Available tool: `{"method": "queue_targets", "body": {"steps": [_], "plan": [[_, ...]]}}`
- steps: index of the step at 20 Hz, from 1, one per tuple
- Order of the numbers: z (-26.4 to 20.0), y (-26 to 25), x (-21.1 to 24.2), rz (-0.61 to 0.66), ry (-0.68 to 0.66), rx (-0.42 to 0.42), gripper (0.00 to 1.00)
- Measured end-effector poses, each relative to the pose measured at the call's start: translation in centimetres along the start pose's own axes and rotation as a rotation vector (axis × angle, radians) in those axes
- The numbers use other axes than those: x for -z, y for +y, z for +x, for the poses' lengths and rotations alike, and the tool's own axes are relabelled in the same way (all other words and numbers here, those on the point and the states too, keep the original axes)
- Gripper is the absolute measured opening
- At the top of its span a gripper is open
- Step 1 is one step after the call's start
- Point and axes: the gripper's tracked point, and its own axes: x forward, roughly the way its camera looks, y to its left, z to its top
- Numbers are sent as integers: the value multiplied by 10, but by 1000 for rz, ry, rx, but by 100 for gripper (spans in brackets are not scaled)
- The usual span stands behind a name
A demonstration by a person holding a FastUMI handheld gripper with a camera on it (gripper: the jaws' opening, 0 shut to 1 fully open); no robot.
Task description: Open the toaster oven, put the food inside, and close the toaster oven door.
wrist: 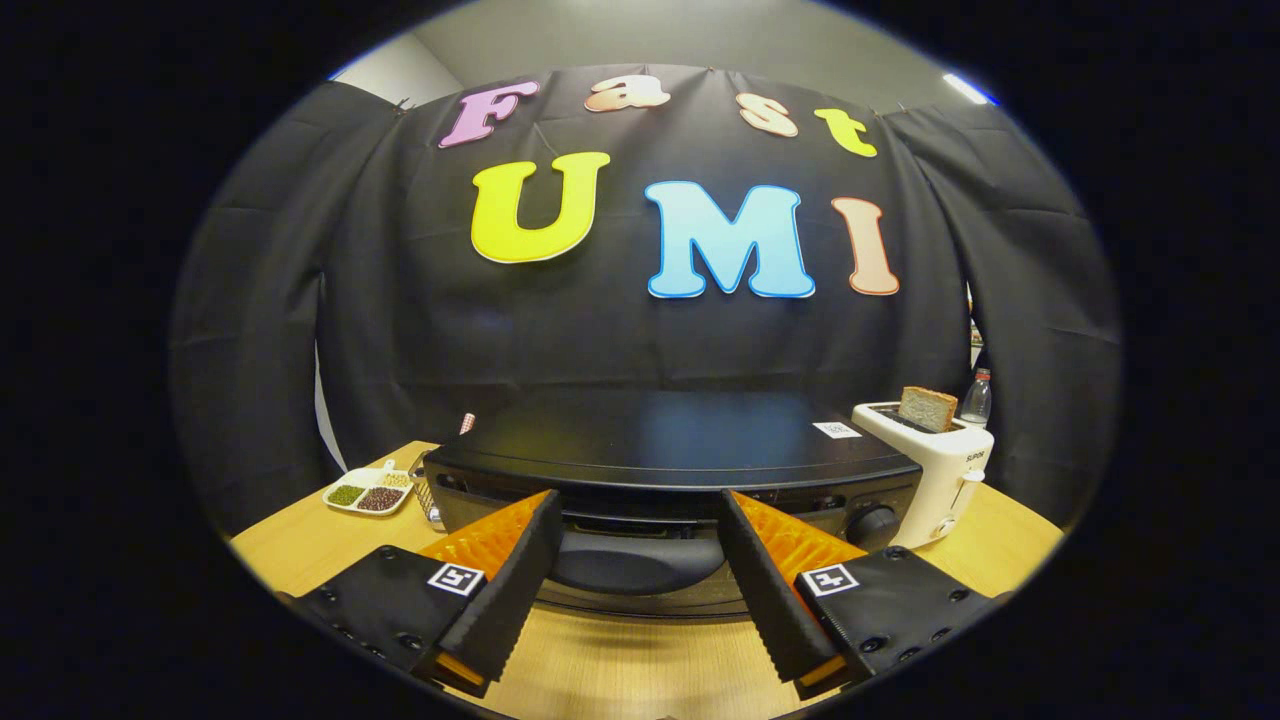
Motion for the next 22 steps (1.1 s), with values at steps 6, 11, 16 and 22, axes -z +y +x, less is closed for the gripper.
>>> {"method": "queue_targets", "body": {"steps": [6,11,16,22], "plan": [[-28,3,19,-2,13,-7,99],[-46,6,35,-11,32,-1,99],[-58,8,51,-20,38,11,99],[-73,9,75,-42,88,8,98]]}}
